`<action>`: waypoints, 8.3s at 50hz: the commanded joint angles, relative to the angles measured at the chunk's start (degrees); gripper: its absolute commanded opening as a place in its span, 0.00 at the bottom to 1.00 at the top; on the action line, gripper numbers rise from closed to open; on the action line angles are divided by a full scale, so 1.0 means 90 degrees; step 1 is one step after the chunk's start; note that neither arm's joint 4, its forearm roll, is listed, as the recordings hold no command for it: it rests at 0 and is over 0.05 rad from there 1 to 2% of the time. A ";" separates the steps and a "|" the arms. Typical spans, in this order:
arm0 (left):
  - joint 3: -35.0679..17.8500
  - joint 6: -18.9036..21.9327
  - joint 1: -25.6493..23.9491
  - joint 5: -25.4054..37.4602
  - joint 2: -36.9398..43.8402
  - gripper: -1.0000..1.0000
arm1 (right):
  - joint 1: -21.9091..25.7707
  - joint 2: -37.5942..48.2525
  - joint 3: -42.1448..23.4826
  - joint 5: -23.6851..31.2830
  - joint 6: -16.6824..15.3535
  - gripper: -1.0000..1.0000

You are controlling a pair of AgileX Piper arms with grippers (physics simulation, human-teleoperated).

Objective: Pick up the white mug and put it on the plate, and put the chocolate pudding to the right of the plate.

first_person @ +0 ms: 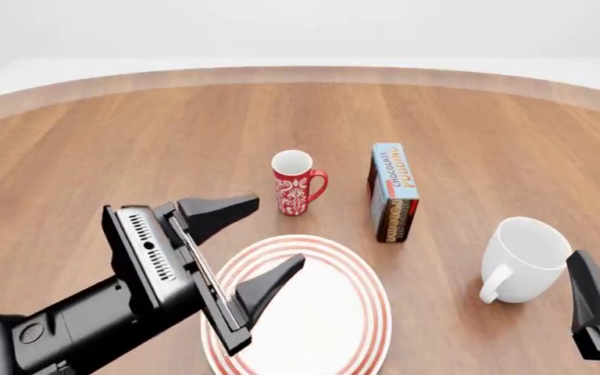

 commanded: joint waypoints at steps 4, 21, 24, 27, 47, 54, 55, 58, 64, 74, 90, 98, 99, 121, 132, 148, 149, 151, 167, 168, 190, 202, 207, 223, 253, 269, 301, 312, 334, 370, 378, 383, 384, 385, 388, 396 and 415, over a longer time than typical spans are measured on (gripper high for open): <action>-0.0544 0.0167 -0.0537 -0.0099 0.0875 1.00 | 0.0021 -0.0002 -0.0006 -0.0013 0.0003 1.00; -0.0970 0.0182 -0.0848 -0.0052 0.1437 1.00 | 0.0023 0.0002 -0.0006 -0.0007 0.0020 1.00; -0.1023 0.0179 -0.0916 -0.0049 0.1532 1.00 | 0.0025 0.0001 -0.0005 -0.0006 0.0023 1.00; -0.1100 0.0149 -0.0951 -0.0032 0.1652 1.00 | 0.0026 0.0007 0.0001 -0.0006 0.0036 1.00; -0.1762 0.0175 -0.1201 0.0122 0.2510 1.00 | 0.0036 -0.0002 0.0000 -0.0006 0.0038 1.00; -0.1956 0.0187 -0.1274 0.0140 0.2755 1.00 | 0.0036 -0.0001 0.0000 -0.0009 0.0043 1.00; -0.1980 0.0204 -0.1298 0.0146 0.2785 1.00 | 0.0038 -0.0001 -0.0001 -0.0010 0.0043 1.00; -0.2059 0.0224 -0.1343 0.0165 0.2892 1.00 | 0.0041 0.0001 -0.0002 -0.0012 0.0043 1.00; -0.2259 0.0254 -0.1330 0.0252 0.3076 1.00 | 0.0044 0.0005 -0.0003 -0.0016 0.0049 1.00; -0.2514 0.0263 -0.1324 0.0372 0.3299 1.00 | 0.0055 0.0005 -0.0004 -0.0022 0.0044 1.00; -0.3008 0.0314 -0.1393 0.0639 0.3628 1.00 | 0.0064 -0.0001 -0.0002 -0.0018 0.0043 1.00; -0.3169 0.0302 -0.1418 0.0690 0.3755 1.00 | 0.0074 -0.0003 0.0000 -0.0022 0.0046 1.00; -0.3185 0.0301 -0.1407 0.0690 0.3775 1.00 | 0.0075 -0.0003 0.0000 -0.0023 0.0047 1.00; -0.3659 0.0175 -0.1443 0.0833 0.4227 1.00 | 0.0082 -0.0002 0.0007 -0.0027 0.0071 1.00; -0.3843 0.0149 -0.1469 0.0869 0.4449 1.00 | 0.0088 -0.0003 0.0003 -0.0026 0.0083 1.00; -0.4136 0.0177 -0.1381 0.0935 0.4806 1.00 | 0.0083 0.0008 0.0005 -0.0032 0.0110 1.00; -0.4167 0.0184 -0.1372 0.0947 0.4840 1.00 | 0.0080 0.0007 0.0005 -0.0030 0.0113 1.00; -0.4220 0.0190 -0.1367 0.0972 0.4896 1.00 | 0.0079 0.0007 0.0004 -0.0029 0.0112 1.00; -0.4592 0.0254 -0.1255 0.1078 0.5246 1.00 | 0.0078 0.0093 0.0021 -0.0132 0.0135 1.00; -0.4619 0.0253 -0.1262 0.1089 0.5269 1.00 | 0.0077 0.0085 0.0024 -0.0128 0.0138 1.00; -0.5060 0.0220 -0.1350 0.1215 0.5631 1.00 | 0.0078 -0.0010 -0.0001 -0.0013 0.0158 1.00; -0.5221 0.0214 -0.1361 0.1249 0.5805 1.00 | 0.0093 -0.0011 -0.0019 0.0002 0.0155 1.00; -0.5290 0.0212 -0.1376 0.1273 0.5847 1.00 | 0.0086 -0.0011 -0.0025 0.0010 0.0159 1.00; -0.5571 0.0165 -0.1346 0.1370 0.6059 1.00 | 0.0079 -0.0003 0.0020 -0.0033 0.0177 1.00; -0.6082 0.0107 -0.1383 0.1600 0.6449 1.00 | 0.0074 -0.0006 0.0007 -0.0028 0.0240 1.00; -0.6289 -0.0017 -0.1369 0.1652 0.6608 1.00 | 0.0075 -0.0009 0.0002 -0.0022 0.0264 1.00; -0.6829 -0.0237 -0.1282 0.1802 0.7144 1.00 | 0.0074 -0.0001 0.0008 -0.0050 0.0290 1.00; -0.6933 -0.0287 -0.1310 0.1810 0.7300 1.00 | 0.0071 -0.0010 -0.0010 -0.0029 0.0310 1.00; -0.7165 -0.0354 -0.1362 0.1851 0.7579 1.00 | 0.0061 -0.0002 0.0007 -0.0044 0.0336 1.00; -0.7643 -0.0428 -0.1300 0.1977 0.8122 1.00 | 0.0066 -0.0011 -0.0049 0.0004 0.0371 1.00; -0.7705 -0.0446 -0.1334 0.2035 0.8118 1.00 | 0.0071 -0.0011 -0.0050 0.0009 0.0378 1.00; -0.7681 -0.0462 -0.1341 0.2036 0.8119 1.00 | 0.0072 -0.0011 -0.0050 0.0008 0.0369 1.00; -0.7683 -0.0467 -0.1338 0.2043 0.8120 1.00 | 0.0069 -0.0011 -0.0050 0.0008 0.0375 1.00; -0.7677 -0.0465 -0.1333 0.2050 0.8115 1.00 | 0.0072 -0.0011 -0.0050 0.0008 0.0373 1.00; -0.7659 -0.0465 -0.1328 0.2063 0.8086 0.00 | 0.0068 -0.0011 -0.0050 0.0008 0.0372 1.00; -0.7621 -0.0469 -0.1336 0.2094 0.8049 0.00 | 0.0070 -0.0011 -0.0050 0.0005 0.0376 1.00; -0.7542 -0.0324 -0.1246 0.2106 0.7918 0.00 | 0.0057 -0.0011 -0.0023 0.0000 0.0381 1.00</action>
